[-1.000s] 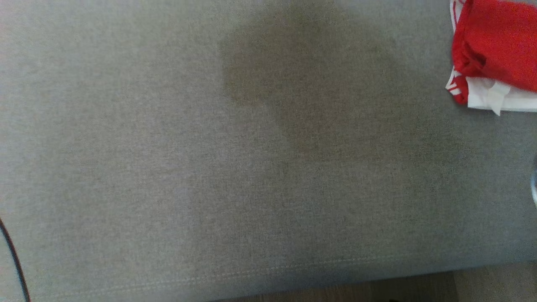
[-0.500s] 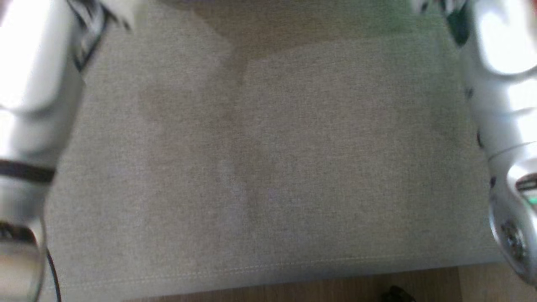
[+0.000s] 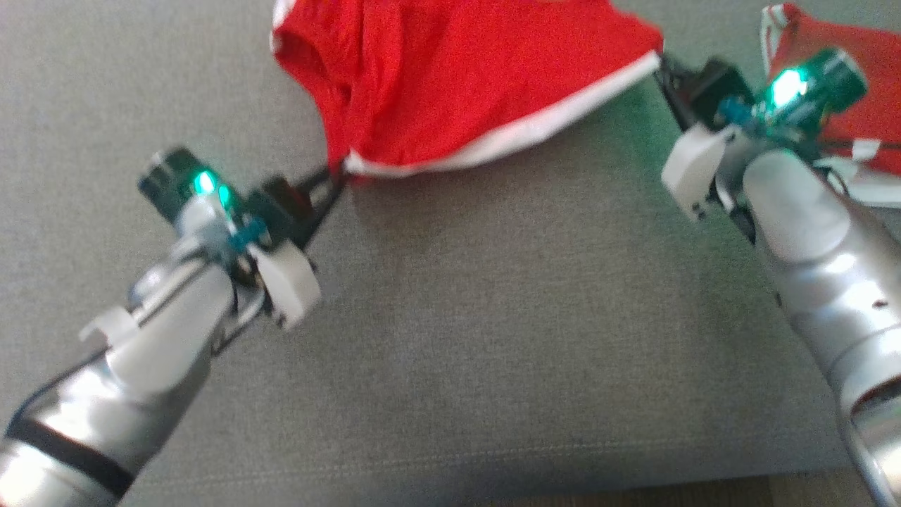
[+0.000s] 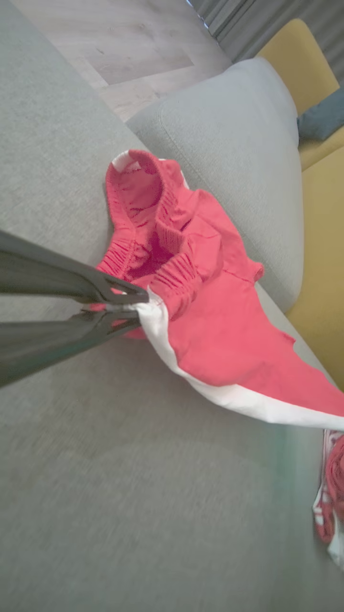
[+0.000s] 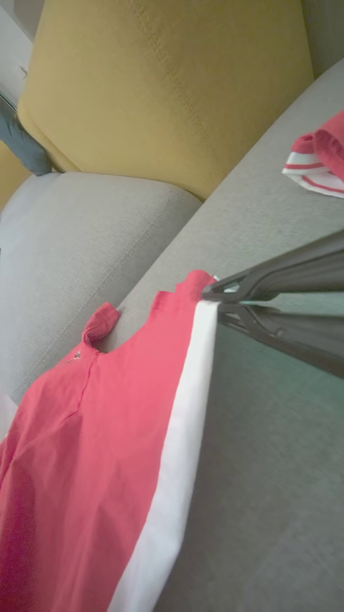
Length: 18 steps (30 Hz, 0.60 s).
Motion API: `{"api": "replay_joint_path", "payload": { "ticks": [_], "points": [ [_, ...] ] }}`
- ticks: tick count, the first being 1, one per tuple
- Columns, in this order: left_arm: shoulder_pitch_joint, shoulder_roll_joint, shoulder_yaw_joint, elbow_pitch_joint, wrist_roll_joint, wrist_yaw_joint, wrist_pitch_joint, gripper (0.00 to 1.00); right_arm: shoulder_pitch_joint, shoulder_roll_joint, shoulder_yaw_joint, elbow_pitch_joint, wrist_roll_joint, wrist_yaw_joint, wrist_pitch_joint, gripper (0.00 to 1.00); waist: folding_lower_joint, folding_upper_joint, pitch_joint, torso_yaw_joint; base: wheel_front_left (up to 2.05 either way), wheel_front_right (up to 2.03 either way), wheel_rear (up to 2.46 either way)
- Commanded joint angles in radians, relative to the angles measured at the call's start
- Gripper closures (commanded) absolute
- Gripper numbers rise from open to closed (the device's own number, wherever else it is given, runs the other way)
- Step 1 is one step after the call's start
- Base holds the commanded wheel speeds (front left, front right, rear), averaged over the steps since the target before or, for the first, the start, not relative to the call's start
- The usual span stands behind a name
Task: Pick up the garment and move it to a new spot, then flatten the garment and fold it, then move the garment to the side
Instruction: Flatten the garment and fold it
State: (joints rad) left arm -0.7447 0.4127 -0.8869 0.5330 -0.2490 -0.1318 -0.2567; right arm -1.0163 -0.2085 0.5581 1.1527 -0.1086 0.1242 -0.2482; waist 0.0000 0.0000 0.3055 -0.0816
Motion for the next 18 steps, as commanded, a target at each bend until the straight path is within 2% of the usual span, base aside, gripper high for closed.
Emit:
{"api": "replay_joint_path", "payload": {
  "ticks": [1,10,14,18],
  "points": [
    [-0.019,0.044,0.017,-0.036,-0.009,0.001,-0.005,1.00,0.020,-0.012,0.042,-0.012,0.031,0.007,-0.013,1.00,0.0000,0.0000,-0.047,-0.007,0.00,0.00,0.00],
    [0.075,0.062,-0.079,-0.087,-0.053,0.001,-0.003,1.00,0.110,-0.104,0.271,-0.055,0.220,0.007,0.013,1.00,0.0000,0.0000,-0.135,-0.021,0.00,0.00,0.00],
    [0.123,0.073,-0.119,-0.131,-0.075,0.001,0.025,1.00,0.143,-0.183,0.387,-0.154,0.332,0.007,0.063,1.00,0.0000,0.0000,-0.175,-0.035,0.00,0.00,0.00],
    [0.180,0.087,-0.132,-0.206,-0.109,0.004,0.062,1.00,0.165,-0.294,0.492,-0.301,0.440,0.007,0.130,1.00,0.0000,0.0000,-0.210,-0.054,0.00,0.00,0.00]
  ]
}}
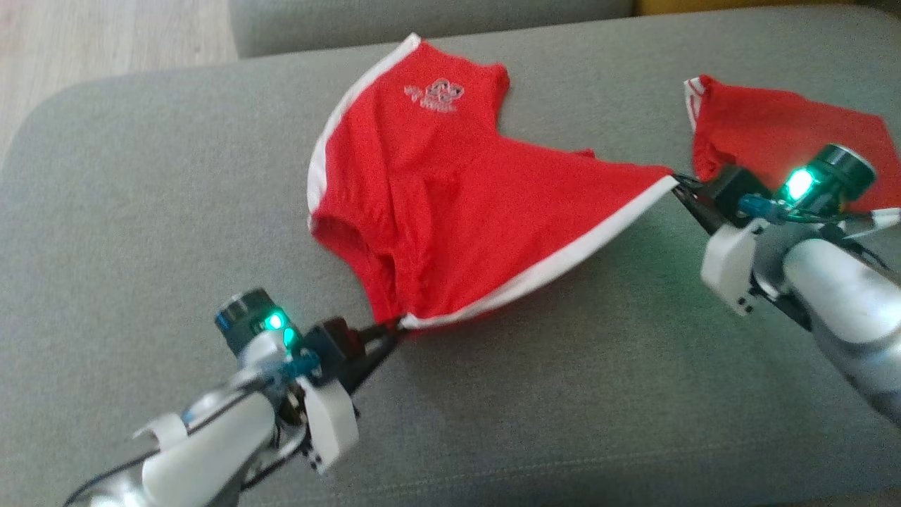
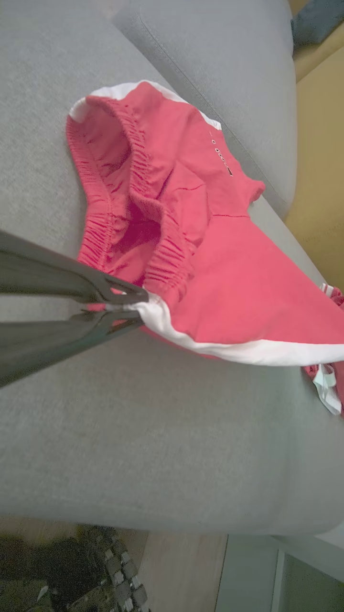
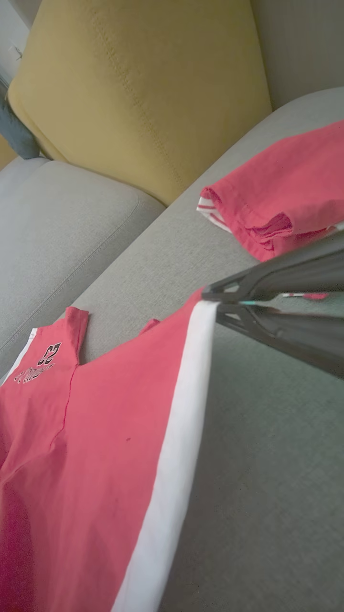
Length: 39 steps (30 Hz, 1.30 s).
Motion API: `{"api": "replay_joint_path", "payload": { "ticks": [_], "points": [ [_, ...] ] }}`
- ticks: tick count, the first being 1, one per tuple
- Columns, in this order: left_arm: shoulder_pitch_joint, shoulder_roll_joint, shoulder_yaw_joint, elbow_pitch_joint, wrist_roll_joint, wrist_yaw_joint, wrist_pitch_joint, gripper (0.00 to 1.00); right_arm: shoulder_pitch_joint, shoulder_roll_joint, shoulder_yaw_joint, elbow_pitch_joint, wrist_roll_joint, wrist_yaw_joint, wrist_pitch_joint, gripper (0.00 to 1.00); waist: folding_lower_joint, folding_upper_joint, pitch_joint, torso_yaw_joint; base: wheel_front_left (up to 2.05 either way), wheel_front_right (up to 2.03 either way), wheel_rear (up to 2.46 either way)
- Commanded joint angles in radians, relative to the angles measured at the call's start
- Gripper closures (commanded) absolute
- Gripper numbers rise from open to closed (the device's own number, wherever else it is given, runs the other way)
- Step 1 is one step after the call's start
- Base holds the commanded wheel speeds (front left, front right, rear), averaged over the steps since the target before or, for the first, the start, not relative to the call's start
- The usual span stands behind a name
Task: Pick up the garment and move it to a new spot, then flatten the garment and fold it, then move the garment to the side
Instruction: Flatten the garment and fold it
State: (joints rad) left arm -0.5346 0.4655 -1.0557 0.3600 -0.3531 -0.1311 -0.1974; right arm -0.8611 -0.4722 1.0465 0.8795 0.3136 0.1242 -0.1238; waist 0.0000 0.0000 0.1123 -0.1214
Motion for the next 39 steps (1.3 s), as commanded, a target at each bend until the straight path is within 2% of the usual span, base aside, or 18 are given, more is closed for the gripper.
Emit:
{"api": "replay_joint_path", "payload": {
  "ticks": [1,9,14,17,20,27,32,39],
  "points": [
    [-0.015,0.040,0.032,-0.058,-0.011,0.006,0.013,1.00,0.014,-0.062,0.026,-0.071,0.042,0.007,0.024,1.00,0.0000,0.0000,-0.024,-0.019,0.00,0.00,0.00],
    [0.110,0.093,0.003,-0.284,-0.061,0.048,0.108,1.00,0.052,-0.340,0.114,-0.439,0.186,0.007,0.174,1.00,0.0000,0.0000,-0.063,-0.049,0.00,0.00,0.00],
    [0.152,0.120,-0.017,-0.411,-0.063,0.077,0.161,1.00,0.088,-0.493,0.083,-0.651,0.233,0.007,0.262,1.00,0.0000,0.0000,-0.059,-0.048,0.00,0.00,0.00],
    [0.145,0.124,0.001,-0.451,-0.065,0.102,0.168,1.00,0.096,-0.547,0.024,-0.732,0.236,0.007,0.300,1.00,0.0000,0.0000,-0.043,-0.037,0.00,0.00,0.00],
    [0.118,0.121,0.034,-0.460,-0.069,0.126,0.165,1.00,0.092,-0.557,-0.034,-0.779,0.218,0.007,0.329,1.00,0.0000,0.0000,-0.020,-0.015,0.00,0.00,0.00],
    [0.043,0.096,0.102,-0.433,-0.092,0.150,0.148,1.00,0.006,-0.500,-0.105,-0.805,0.163,0.007,0.382,1.00,0.0000,0.0000,0.036,0.070,0.00,0.00,0.00],
    [-0.004,0.071,0.116,-0.398,-0.096,0.141,0.139,1.00,-0.089,-0.458,-0.084,-0.769,0.140,0.007,0.398,1.00,0.0000,0.0000,0.076,0.126,0.00,0.00,0.00],
    [-0.094,0.003,0.112,-0.300,-0.097,0.102,0.131,1.00,-0.287,-0.377,0.033,-0.608,0.124,0.007,0.402,1.00,0.0000,0.0000,0.154,0.218,0.00,0.00,0.00]
  ]
}}
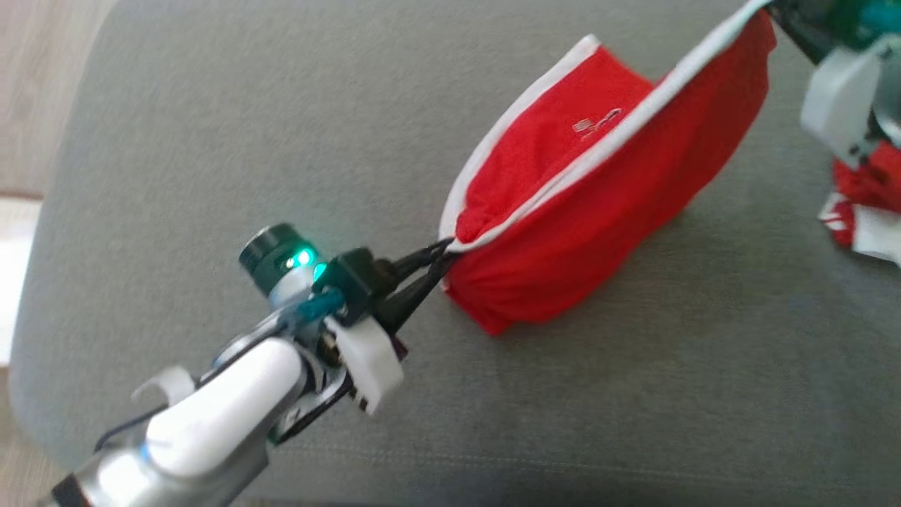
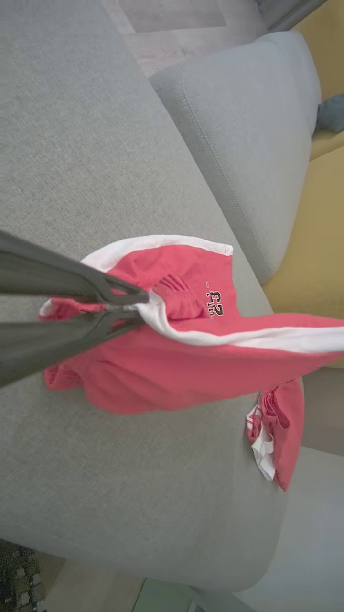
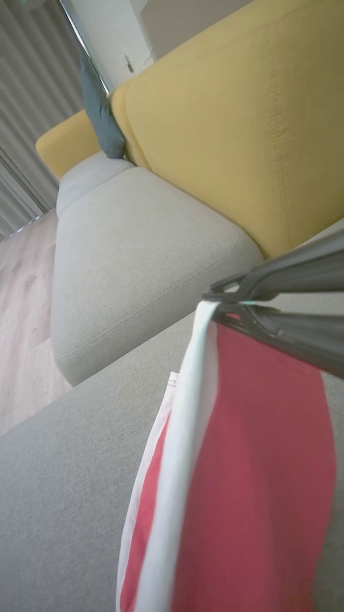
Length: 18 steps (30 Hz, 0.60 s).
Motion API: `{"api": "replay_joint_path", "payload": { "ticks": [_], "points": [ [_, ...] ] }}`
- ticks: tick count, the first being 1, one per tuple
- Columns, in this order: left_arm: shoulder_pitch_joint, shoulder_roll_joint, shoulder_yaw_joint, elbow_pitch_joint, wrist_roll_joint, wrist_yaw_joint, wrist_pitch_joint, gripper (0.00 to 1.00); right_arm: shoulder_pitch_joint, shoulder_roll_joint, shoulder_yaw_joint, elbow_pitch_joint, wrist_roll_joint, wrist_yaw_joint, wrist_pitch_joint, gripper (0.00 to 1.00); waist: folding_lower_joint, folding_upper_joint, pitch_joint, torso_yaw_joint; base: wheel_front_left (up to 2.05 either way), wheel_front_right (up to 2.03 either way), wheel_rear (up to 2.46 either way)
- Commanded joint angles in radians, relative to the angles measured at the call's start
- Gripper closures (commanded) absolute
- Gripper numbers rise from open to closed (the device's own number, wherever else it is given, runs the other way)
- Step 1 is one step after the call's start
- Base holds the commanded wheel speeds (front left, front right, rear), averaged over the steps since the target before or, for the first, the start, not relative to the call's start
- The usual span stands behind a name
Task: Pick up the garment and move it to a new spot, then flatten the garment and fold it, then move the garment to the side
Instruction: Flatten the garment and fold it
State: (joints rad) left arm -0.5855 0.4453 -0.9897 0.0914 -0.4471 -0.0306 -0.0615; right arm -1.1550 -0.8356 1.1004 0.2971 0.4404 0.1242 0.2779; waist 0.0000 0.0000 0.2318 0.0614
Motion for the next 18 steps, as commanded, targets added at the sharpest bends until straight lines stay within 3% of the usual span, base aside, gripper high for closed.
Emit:
{"api": "replay_joint_path", "payload": {
  "ticks": [1,9,12,18],
  "points": [
    [-0.055,0.014,0.043,-0.014,-0.002,-0.006,-0.007,1.00,-0.021,0.001,0.000,0.003,-0.005,0.007,-0.004,1.00,0.0000,0.0000,0.044,0.045,0.00,0.00,0.00],
    [-0.131,-0.063,0.009,0.108,0.000,-0.050,-0.028,1.00,-0.193,0.091,0.146,0.230,-0.008,0.007,-0.032,1.00,0.0000,0.0000,0.126,0.121,0.00,0.00,0.00],
    [-0.159,-0.100,-0.004,0.165,0.000,-0.062,-0.049,1.00,-0.221,0.126,0.172,0.318,-0.014,0.007,-0.033,1.00,0.0000,0.0000,0.151,0.146,0.00,0.00,0.00],
    [-0.192,-0.144,-0.024,0.236,0.000,-0.073,-0.078,1.00,-0.209,0.163,0.179,0.381,-0.044,0.007,-0.012,1.00,0.0000,0.0000,0.180,0.159,0.00,0.00,0.00]
  ]
}}
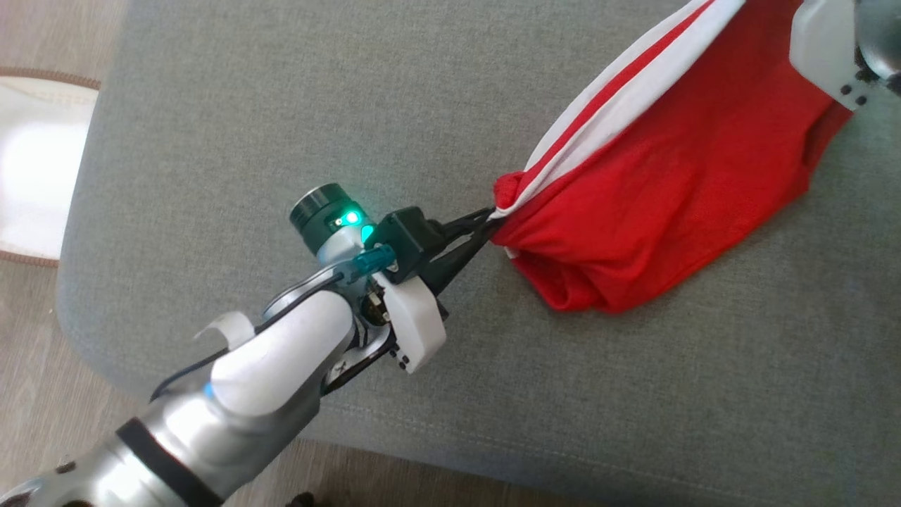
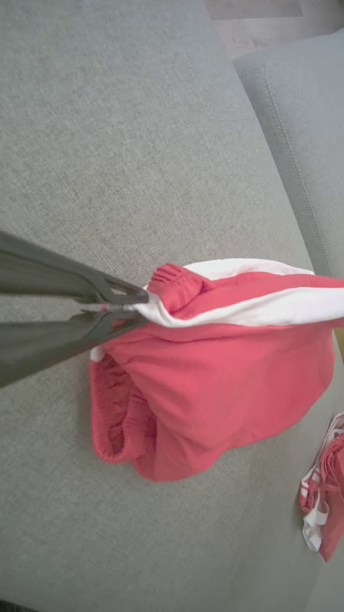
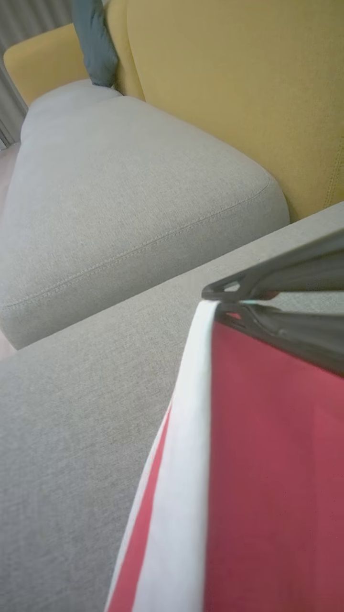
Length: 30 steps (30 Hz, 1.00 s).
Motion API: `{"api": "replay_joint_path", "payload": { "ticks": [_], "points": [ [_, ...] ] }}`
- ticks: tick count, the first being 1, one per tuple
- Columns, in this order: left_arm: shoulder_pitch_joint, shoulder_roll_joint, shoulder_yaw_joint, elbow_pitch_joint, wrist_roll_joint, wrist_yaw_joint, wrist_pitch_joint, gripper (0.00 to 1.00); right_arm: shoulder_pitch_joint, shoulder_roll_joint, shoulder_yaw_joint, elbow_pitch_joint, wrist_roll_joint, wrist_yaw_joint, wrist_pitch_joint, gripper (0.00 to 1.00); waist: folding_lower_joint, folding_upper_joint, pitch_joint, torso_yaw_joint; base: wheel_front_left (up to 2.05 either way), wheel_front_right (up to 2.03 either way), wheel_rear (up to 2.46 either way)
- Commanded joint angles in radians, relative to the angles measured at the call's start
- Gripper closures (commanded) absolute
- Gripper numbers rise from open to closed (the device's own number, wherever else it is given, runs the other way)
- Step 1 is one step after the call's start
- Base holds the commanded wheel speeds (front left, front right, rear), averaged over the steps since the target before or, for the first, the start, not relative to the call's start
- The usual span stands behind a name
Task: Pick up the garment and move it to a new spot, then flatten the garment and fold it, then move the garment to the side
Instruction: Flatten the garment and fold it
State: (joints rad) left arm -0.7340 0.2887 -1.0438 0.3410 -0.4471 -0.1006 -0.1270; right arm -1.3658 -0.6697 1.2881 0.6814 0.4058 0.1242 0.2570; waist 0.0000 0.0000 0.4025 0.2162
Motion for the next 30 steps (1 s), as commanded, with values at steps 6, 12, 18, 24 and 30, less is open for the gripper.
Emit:
{"api": "replay_joint_path", "payload": {
  "ticks": [6,12,18,24,30],
  "points": [
    [-0.079,-0.014,0.015,0.042,0.002,-0.011,-0.035,1.00,0.021,-0.003,-0.008,0.022,-0.029,0.007,0.043,1.00,0.0000,0.0000,0.033,0.005,0.00,0.00,0.00],
    [-0.104,-0.036,0.007,0.097,-0.005,-0.015,-0.056,0.51,0.031,-0.005,-0.008,0.033,-0.018,0.007,0.047,0.57,0.0000,0.0000,0.042,-0.009,0.00,0.00,0.00],
    [-0.106,-0.039,0.012,0.134,-0.011,-0.009,-0.071,0.00,0.040,0.013,-0.008,0.053,0.017,0.007,0.002,0.00,0.0000,0.0000,0.025,-0.030,0.00,0.00,0.00],
    [-0.092,-0.023,0.066,0.148,-0.045,0.030,-0.100,0.00,0.032,0.043,-0.028,0.114,0.092,0.007,-0.103,0.00,0.0000,0.0000,-0.024,-0.063,0.00,0.00,0.00],
    [-0.060,0.013,0.170,0.116,-0.097,0.098,-0.125,0.00,0.074,0.115,-0.173,0.194,0.181,0.007,-0.288,0.00,0.0000,0.0000,-0.105,-0.108,0.00,0.00,0.00]
  ]
}}
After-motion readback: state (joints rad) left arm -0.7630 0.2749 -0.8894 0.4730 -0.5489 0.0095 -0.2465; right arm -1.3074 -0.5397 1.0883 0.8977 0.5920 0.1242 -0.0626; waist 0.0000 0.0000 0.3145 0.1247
